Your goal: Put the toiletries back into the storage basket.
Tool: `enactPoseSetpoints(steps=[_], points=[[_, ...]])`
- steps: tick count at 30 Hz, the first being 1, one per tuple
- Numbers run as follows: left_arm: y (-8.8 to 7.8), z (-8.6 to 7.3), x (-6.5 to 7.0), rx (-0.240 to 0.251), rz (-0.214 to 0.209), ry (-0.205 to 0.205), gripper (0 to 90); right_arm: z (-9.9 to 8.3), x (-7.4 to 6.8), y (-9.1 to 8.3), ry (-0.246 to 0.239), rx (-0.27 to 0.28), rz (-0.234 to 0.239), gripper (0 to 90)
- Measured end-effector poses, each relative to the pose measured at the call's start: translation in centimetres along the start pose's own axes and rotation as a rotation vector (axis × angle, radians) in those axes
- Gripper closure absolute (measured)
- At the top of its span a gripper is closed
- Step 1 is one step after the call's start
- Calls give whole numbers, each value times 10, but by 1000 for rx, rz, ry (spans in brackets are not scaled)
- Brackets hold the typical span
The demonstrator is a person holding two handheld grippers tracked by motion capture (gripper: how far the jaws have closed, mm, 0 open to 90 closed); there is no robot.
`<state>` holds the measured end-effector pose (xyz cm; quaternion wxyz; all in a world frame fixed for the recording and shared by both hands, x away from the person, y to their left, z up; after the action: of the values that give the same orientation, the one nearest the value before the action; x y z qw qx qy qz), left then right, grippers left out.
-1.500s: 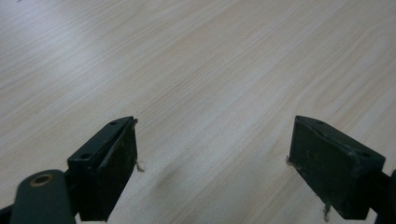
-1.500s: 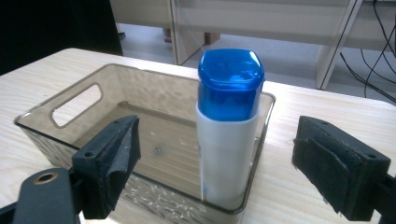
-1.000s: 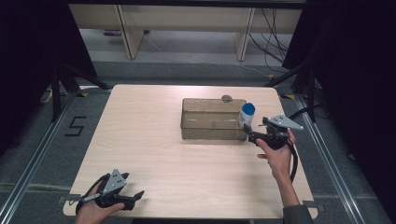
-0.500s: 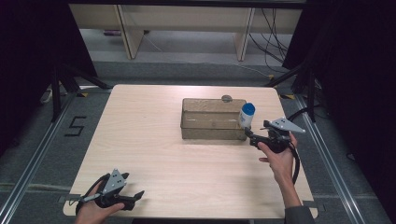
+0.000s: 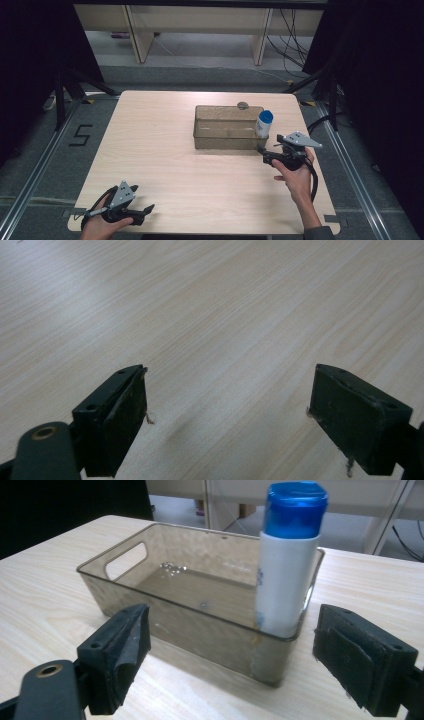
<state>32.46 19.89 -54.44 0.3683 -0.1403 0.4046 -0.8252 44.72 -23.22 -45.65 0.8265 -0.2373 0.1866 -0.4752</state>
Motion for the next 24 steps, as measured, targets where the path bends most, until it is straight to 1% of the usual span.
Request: enactPoseSetpoints(steps=[1, 2, 4, 5, 6, 7, 9, 10, 11, 12, 13, 14, 15, 16, 17, 18, 19, 20, 21, 22, 23, 24], points=[[0, 0, 0, 3, -2, -1, 148, -1, 0, 0, -9, -6, -8, 159], [0, 0, 0, 2, -2, 0, 148, -2, -6, 0, 11, -5, 9, 159], [0, 0, 0, 1, -3, 0, 148, -3, -7, 0, 16, -8, 8, 159], [1, 0, -1, -2, 16, 3, 148, -4, -9, -1, 11, -14, 11, 159], [0, 0, -2, -4, 12, 8, 148, -4, -9, 0, -8, -8, 8, 159], [0, 0, -1, -4, 7, 7, 148, -4, -10, 0, -22, -4, 17, 159], [0, 0, -1, 0, 5, 5, 148, -6, -13, 0, -21, -14, 14, 159], [0, 0, -1, -4, 3, 7, 148, -6, -14, 1, -21, -6, 13, 159], [-1, 0, -1, -10, 1, 8, 148, -6, -15, 1, -32, -9, 21, 159], [-1, 0, -1, -9, -2, 7, 148, -9, -19, 1, 2, -20, 33, 158], [0, 0, -1, 3, 6, 4, 148, -9, -19, 1, 2, -20, 33, 158], [-1, 0, -1, -8, -2, 7, 148, -9, -17, 1, -31, -18, 20, 158], [-1, 0, -1, -10, -3, 7, 148, -9, -18, 1, -31, -10, 20, 157], [-1, 0, -1, -8, -2, 7, 148, -11, -23, 0, -2, -19, 46, 157], [-1, 0, -1, -8, -2, 7, 148, -11, -23, 0, -2, -19, 46, 157], [-1, 0, -1, -9, -3, 7, 148, -11, -21, 0, -30, -15, 38, 157], [-1, 0, -1, -8, -3, 7, 148, -12, -22, 0, -38, -12, 39, 157], [-1, 0, -1, -9, -3, 7, 148, -13, -23, -1, -33, -22, 41, 157], [-1, 0, -1, -9, -3, 7, 148, -14, -25, -1, -17, -21, 52, 157], [-1, 0, -1, -9, -3, 8, 148, -14, -25, -1, -35, -15, 45, 156], [-1, 0, -1, -8, -3, 7, 148, -15, -25, -2, -41, -30, 35, 156], [-1, 0, -1, -8, -3, 7, 148, -15, -27, -1, -30, -21, 46, 156]])
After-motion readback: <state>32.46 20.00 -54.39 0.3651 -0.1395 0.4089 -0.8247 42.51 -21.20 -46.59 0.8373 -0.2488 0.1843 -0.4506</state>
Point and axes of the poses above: each handheld gripper's, and its own axes: y roughly forward along the jaws, z roughly out of its top, x roughly to its right, the point moved 6 cm from there along y, roughly forward along the jaws, and after that the axes turned 11 degrees about -x, right-handed, at the moved point
